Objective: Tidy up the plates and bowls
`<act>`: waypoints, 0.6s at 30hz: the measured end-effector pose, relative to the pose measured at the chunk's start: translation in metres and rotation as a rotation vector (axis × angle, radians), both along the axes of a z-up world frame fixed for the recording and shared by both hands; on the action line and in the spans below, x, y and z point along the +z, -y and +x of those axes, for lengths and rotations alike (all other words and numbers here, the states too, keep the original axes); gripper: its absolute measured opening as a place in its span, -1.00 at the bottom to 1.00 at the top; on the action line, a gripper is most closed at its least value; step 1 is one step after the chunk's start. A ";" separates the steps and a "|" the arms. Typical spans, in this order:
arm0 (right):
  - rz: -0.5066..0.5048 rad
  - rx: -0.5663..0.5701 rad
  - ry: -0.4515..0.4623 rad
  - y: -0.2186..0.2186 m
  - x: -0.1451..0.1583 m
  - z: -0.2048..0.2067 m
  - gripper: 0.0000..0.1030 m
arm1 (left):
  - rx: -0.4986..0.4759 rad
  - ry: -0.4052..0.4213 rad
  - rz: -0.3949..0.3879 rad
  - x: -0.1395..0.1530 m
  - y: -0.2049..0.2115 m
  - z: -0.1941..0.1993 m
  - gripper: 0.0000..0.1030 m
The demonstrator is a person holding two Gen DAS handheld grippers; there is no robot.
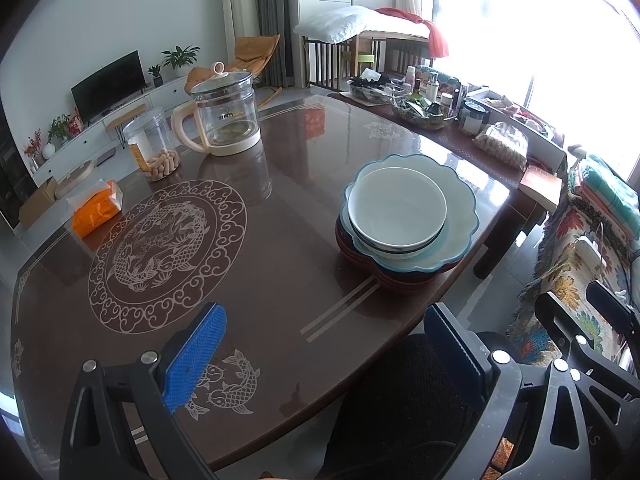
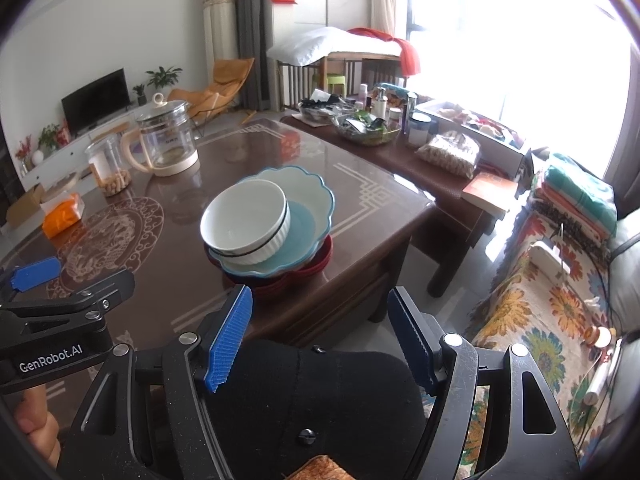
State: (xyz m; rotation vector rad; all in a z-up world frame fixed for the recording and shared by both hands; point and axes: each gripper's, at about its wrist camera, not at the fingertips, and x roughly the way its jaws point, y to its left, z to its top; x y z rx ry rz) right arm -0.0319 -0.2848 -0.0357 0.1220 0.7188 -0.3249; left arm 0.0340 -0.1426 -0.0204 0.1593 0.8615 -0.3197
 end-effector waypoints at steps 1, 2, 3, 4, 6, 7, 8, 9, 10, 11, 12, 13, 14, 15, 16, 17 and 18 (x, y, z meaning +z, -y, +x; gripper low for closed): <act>0.002 0.000 -0.001 0.000 -0.001 0.000 0.44 | 0.001 -0.001 0.001 -0.001 0.000 0.000 0.92; 0.003 -0.001 -0.001 0.000 -0.001 0.000 0.44 | 0.002 -0.001 0.002 -0.001 0.000 0.000 0.92; 0.005 -0.001 -0.001 0.001 -0.002 0.000 0.44 | 0.004 0.000 0.002 -0.001 0.001 0.000 0.92; 0.005 -0.001 -0.002 0.001 -0.002 0.000 0.44 | 0.004 0.001 0.001 -0.001 0.000 0.001 0.92; 0.002 -0.001 0.000 0.001 -0.001 0.000 0.44 | 0.006 0.002 0.000 -0.001 0.001 0.001 0.92; 0.002 -0.002 0.001 0.001 -0.002 0.000 0.44 | 0.006 0.001 0.001 -0.002 0.001 0.002 0.92; 0.002 -0.002 0.000 0.001 -0.003 0.000 0.44 | 0.004 0.000 0.002 -0.002 0.000 0.003 0.92; 0.002 -0.004 0.000 0.001 -0.003 0.000 0.44 | 0.003 -0.002 0.003 -0.003 0.000 0.003 0.92; 0.003 -0.006 0.000 0.001 -0.004 0.000 0.44 | 0.002 -0.002 0.005 -0.003 0.001 0.004 0.92; 0.005 -0.007 0.000 0.002 -0.005 0.000 0.44 | 0.001 -0.001 0.006 -0.003 0.001 0.003 0.92; 0.006 -0.009 -0.001 0.002 -0.005 0.000 0.44 | -0.001 0.001 0.007 -0.003 0.001 0.003 0.92; 0.007 -0.010 -0.001 0.002 -0.006 -0.001 0.44 | -0.001 0.003 0.009 -0.003 0.001 0.003 0.92; 0.009 -0.011 -0.001 0.002 -0.007 -0.001 0.44 | -0.001 0.006 0.011 -0.003 0.002 0.003 0.92; 0.011 -0.012 -0.002 0.003 -0.007 -0.002 0.44 | -0.001 0.008 0.012 -0.003 0.002 0.003 0.92; 0.011 -0.012 -0.003 0.003 -0.007 -0.002 0.44 | -0.001 0.011 0.012 -0.004 0.002 0.002 0.92; 0.012 -0.012 -0.004 0.003 -0.008 -0.002 0.44 | -0.001 0.013 0.011 -0.004 0.002 0.002 0.92; 0.013 -0.011 -0.004 0.003 -0.008 -0.002 0.44 | -0.002 0.016 0.009 -0.004 0.003 0.002 0.92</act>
